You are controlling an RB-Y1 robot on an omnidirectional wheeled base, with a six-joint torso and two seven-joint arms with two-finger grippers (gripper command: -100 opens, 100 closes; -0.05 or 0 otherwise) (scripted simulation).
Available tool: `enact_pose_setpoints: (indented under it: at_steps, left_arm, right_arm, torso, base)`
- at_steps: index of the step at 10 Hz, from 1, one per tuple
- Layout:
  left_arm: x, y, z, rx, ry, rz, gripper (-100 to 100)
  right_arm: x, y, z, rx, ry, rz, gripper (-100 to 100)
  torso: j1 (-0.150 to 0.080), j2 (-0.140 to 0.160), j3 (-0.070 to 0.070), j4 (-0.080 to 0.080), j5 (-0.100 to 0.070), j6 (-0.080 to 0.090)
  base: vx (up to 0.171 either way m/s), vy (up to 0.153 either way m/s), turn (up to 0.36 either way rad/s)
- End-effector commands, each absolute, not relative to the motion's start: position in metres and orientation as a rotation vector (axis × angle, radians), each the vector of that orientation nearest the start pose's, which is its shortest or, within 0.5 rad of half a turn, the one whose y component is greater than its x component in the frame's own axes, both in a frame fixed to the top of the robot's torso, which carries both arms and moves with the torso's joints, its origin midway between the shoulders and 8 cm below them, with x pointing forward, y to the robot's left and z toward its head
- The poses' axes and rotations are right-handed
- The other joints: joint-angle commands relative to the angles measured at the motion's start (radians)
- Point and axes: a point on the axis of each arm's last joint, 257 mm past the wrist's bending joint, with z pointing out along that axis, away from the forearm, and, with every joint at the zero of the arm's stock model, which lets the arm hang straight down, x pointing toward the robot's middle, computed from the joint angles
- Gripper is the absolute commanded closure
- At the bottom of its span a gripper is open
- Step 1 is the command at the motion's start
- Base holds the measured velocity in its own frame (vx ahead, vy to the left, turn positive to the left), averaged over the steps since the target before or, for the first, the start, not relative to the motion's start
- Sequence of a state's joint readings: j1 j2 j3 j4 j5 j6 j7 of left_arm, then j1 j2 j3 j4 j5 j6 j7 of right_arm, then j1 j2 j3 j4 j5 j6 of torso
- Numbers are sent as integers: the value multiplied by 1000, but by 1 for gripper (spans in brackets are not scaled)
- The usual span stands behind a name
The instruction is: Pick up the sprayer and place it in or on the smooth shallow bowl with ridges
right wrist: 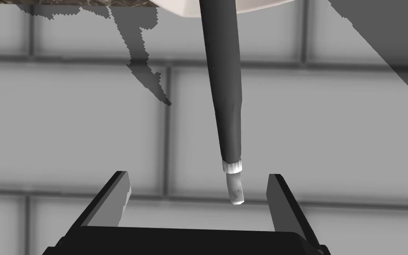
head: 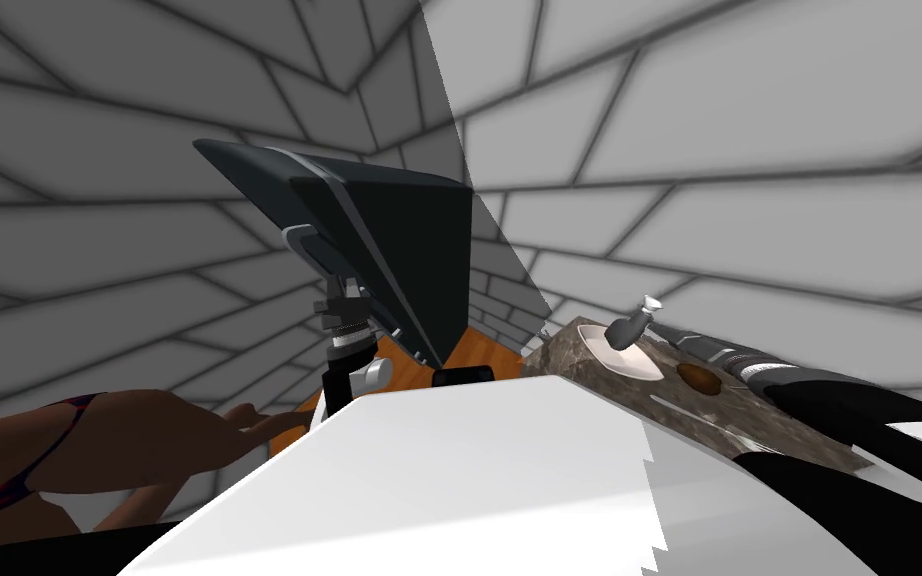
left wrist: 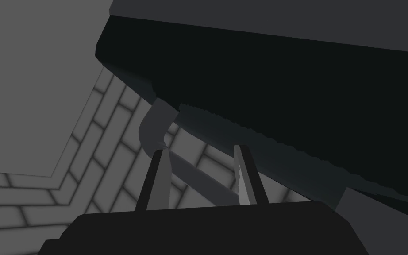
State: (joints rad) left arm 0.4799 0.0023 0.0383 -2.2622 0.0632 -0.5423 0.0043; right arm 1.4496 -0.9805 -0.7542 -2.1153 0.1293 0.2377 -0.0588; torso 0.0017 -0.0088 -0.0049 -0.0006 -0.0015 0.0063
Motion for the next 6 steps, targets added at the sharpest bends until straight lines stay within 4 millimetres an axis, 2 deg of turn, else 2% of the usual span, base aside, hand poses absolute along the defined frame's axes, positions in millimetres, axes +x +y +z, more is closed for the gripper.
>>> enact_pose_setpoints:
  at_steps: [1,6]
  left_arm:
    - [338,297,32,-657,539,-1323,0]
    - [337,300,31,-661,538,-1314,0]
  right_arm:
    - [186,-653,-121,608,1945,-422,-100]
    - [205,-627,-98,570,1953,-388,-100]
  torso:
    - [0,0,0,0,0,0]
    - [-19,-7,-4,-2,-7,8]
  base:
    - [-1,-49,-83]
    - [10,-42,-80]
